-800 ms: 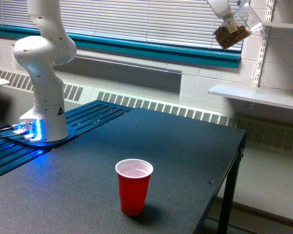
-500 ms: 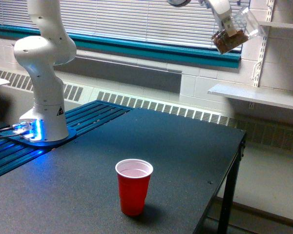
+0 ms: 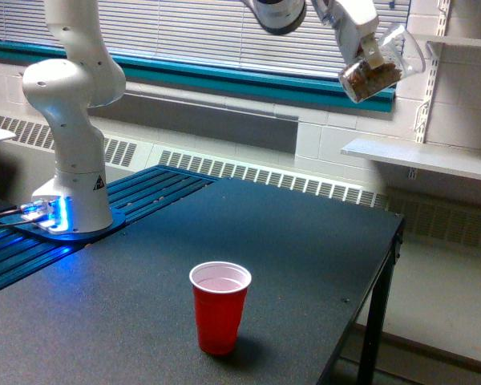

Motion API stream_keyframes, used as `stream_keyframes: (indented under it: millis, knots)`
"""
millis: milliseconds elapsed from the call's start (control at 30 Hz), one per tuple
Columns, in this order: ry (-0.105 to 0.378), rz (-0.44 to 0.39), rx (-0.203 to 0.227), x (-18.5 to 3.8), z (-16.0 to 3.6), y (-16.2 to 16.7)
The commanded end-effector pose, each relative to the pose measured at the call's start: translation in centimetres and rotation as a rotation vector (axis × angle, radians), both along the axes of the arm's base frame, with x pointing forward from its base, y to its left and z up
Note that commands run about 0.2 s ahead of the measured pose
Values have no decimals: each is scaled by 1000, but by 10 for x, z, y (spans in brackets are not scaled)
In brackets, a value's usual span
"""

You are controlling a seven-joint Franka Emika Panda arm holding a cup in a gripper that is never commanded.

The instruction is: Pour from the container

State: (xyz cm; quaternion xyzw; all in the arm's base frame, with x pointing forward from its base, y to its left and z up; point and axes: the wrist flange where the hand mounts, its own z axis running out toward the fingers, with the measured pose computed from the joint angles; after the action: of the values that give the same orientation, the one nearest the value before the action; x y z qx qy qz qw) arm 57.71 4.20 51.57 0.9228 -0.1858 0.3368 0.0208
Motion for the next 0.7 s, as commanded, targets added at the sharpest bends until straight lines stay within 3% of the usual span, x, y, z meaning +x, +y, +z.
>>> stream_keyframes:
  millis: [33,100,200,367,700]
  knots:
    - [-65,-111,14,-6,-3,-46]
    - [-69,-113,5,-8,-12,-48]
    - [-60,-128,35,-12,-25,-55]
    - [-44,-155,47,-22,-45,-69]
    - [-11,-204,40,-51,-76,-114]
